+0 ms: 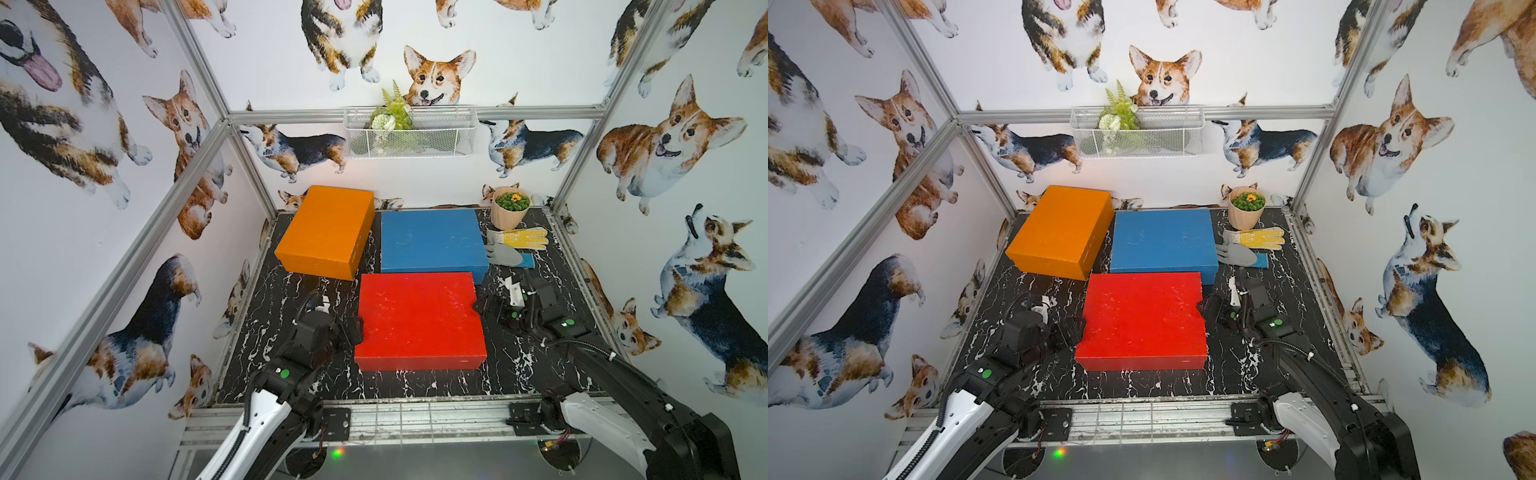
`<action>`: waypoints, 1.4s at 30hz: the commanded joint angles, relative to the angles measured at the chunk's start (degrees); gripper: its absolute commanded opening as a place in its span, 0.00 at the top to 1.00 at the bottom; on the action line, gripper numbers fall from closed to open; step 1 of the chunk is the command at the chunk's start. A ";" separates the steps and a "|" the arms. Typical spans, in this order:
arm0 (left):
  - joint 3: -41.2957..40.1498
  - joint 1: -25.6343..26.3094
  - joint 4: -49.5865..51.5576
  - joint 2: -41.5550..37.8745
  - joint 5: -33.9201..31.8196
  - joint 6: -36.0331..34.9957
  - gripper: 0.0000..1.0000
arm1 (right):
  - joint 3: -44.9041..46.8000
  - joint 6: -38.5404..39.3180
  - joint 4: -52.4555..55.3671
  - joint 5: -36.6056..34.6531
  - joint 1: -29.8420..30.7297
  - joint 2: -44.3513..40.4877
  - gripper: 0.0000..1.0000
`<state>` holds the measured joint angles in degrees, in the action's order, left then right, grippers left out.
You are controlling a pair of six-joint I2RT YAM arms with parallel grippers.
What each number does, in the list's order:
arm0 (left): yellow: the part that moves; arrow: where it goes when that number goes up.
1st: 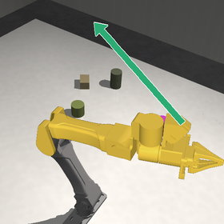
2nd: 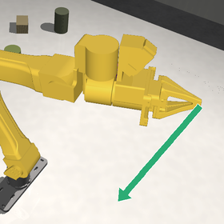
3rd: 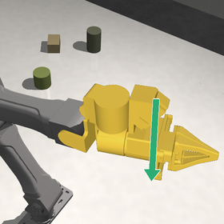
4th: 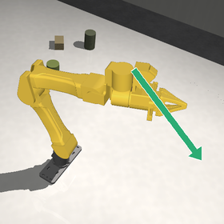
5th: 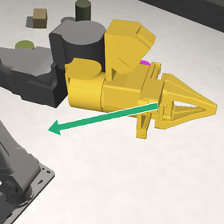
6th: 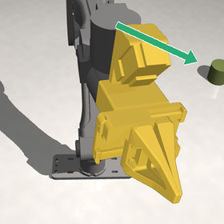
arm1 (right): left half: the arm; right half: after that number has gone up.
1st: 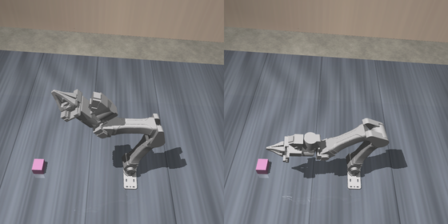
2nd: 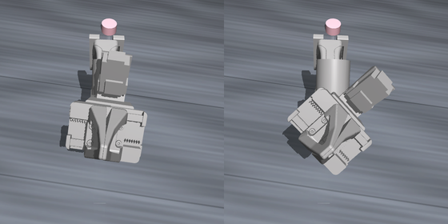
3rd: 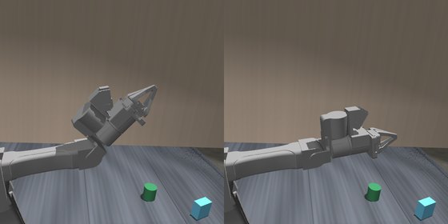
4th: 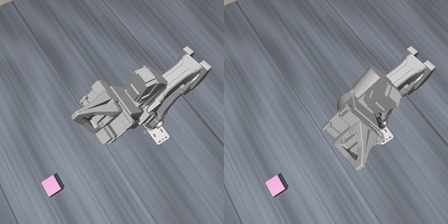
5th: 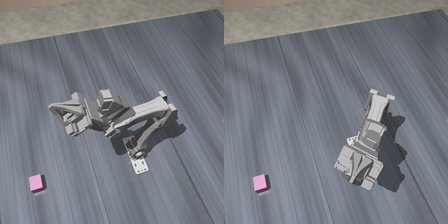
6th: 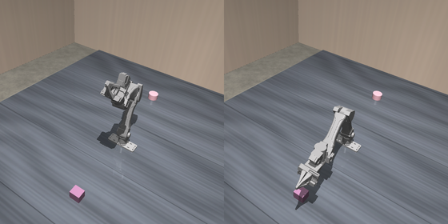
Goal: Stack the shoeboxes
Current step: Pick up the shoebox from the center of the board.
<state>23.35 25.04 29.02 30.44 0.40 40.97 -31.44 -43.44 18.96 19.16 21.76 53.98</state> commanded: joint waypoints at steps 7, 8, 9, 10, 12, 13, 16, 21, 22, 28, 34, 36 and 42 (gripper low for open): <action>-3.95 -0.25 -16.09 8.56 9.26 2.62 0.00 | 1.53 -3.12 -10.12 5.84 0.50 5.48 0.02; -3.85 -0.21 -16.35 9.21 9.42 2.69 0.00 | 1.60 -3.39 -10.79 5.98 0.55 6.14 0.03; -3.80 -0.18 -16.70 9.55 9.82 2.71 0.00 | 1.61 -3.53 -11.15 6.00 0.73 6.68 0.04; -4.05 -0.25 -17.49 9.88 10.65 2.71 0.00 | 1.71 -3.61 -11.67 5.91 1.09 7.21 0.06; -4.52 -0.25 -19.02 10.36 11.79 2.90 0.00 | 1.81 -3.86 -12.52 5.35 1.92 8.12 0.08; -4.70 -0.22 -19.43 10.89 12.11 3.14 0.00 | 1.72 -3.97 -12.86 5.06 2.50 8.73 0.08; -5.58 -0.24 -20.74 12.74 12.86 4.03 0.00 | 1.70 -4.49 -13.87 4.20 3.85 10.67 0.08; -7.32 -0.20 -23.62 14.29 14.32 4.90 0.00 | 1.15 -4.99 -14.62 4.66 4.76 13.61 0.11; -7.30 -0.17 -23.87 14.52 15.00 4.96 0.00 | 1.02 -5.08 -14.48 4.27 5.15 13.52 0.11; -5.38 0.48 -21.91 12.61 16.97 5.52 0.00 | -1.15 -5.27 -11.59 1.52 8.43 11.83 0.13; -1.30 3.35 -17.28 10.95 16.96 5.17 0.00 | -3.49 -5.81 -8.74 -0.59 10.84 10.63 0.16; -0.22 4.86 -16.36 10.47 16.42 5.17 0.00 | -4.14 -5.96 -7.95 -1.01 11.19 8.51 0.18; 3.30 7.67 -13.20 9.99 14.58 4.47 0.02 | -6.23 -5.92 -4.98 -1.64 12.54 6.74 0.20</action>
<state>24.88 31.70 16.86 40.66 12.38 45.34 -36.27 -47.90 13.91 14.72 33.30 61.71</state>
